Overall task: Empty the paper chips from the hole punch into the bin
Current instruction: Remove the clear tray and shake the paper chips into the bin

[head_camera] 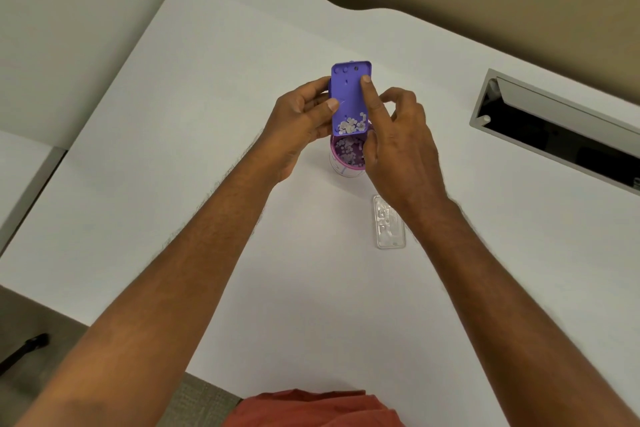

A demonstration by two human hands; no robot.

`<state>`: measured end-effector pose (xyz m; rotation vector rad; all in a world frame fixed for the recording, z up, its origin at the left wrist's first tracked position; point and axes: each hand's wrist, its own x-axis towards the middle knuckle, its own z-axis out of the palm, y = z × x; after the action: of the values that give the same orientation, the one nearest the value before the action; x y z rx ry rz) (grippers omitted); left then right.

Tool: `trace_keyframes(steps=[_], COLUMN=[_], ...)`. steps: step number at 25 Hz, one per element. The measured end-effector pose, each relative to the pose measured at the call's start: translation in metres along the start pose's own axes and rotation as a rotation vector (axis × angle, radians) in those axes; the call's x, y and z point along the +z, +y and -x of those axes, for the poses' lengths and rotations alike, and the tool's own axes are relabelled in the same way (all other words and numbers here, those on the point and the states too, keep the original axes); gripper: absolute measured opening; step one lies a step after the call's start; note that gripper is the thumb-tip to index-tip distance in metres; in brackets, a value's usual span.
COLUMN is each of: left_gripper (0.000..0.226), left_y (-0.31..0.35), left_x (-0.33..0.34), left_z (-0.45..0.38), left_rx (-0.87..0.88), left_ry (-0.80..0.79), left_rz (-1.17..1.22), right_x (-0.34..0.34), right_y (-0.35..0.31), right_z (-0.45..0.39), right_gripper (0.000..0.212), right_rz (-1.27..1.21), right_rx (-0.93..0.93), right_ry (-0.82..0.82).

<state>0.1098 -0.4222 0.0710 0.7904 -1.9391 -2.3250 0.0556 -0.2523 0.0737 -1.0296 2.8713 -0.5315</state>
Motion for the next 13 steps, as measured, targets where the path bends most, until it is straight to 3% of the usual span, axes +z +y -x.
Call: trace_keyframes(steps=[13], left_gripper=[0.048], left_y=[0.001], left_x=[0.004], left_z=[0.001], left_rx=[0.015], left_ry=[0.059], left_rz=[-0.043], right_x=[0.014], right_y=[-0.002], right_z=[0.033], right_gripper=[0.049], right_rz=[-0.122], right_rx=[0.018], right_ry=[0.053])
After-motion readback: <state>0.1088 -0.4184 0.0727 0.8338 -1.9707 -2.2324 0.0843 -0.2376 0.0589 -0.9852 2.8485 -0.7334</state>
